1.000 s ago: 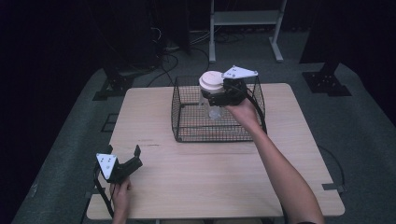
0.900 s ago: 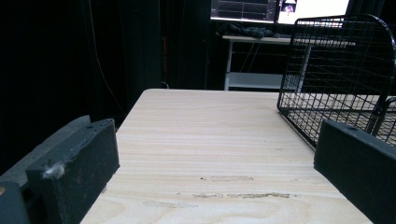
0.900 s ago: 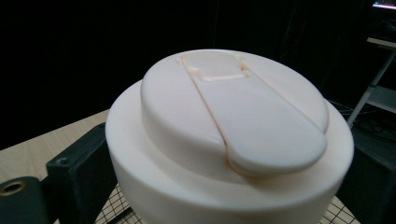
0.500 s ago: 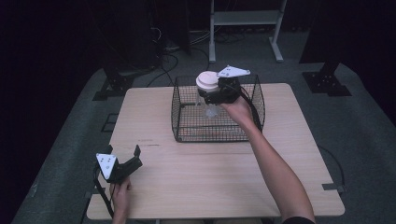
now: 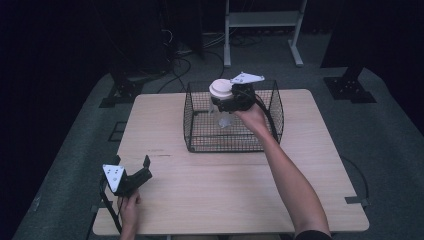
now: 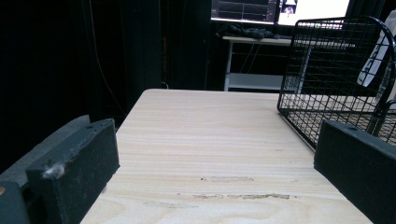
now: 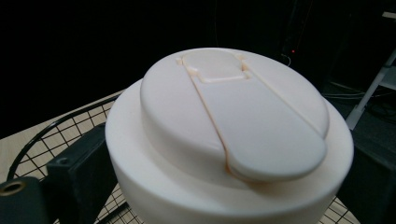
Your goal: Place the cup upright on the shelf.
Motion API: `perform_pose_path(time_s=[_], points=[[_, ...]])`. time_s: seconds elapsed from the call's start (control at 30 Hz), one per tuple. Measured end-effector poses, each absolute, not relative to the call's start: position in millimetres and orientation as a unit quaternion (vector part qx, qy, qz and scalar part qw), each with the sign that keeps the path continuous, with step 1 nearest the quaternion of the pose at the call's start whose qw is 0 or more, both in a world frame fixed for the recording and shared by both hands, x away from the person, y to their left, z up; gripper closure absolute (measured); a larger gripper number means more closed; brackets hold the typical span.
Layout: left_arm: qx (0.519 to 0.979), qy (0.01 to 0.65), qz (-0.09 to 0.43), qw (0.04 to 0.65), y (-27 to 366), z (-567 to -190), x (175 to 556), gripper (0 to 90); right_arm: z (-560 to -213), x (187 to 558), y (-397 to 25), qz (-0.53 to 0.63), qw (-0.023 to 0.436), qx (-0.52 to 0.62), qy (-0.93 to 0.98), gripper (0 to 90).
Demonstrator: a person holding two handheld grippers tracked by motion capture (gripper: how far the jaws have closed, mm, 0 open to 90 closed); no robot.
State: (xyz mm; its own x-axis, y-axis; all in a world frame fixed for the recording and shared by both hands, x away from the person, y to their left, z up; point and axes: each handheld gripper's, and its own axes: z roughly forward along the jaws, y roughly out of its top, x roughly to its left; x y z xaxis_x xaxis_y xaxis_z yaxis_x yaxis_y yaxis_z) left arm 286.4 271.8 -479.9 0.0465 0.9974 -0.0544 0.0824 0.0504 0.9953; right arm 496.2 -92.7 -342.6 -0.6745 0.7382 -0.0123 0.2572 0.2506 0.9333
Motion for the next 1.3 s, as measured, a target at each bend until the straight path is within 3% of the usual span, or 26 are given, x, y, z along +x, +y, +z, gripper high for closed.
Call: perform_pose_path(time_s=[1.3], points=[[0.518,0.521,0.452,0.506,272.6,-479.9,286.4,0.0,-381.7,510.1,-88.4,0.488,0.219,0.326,0.779,4.3]])
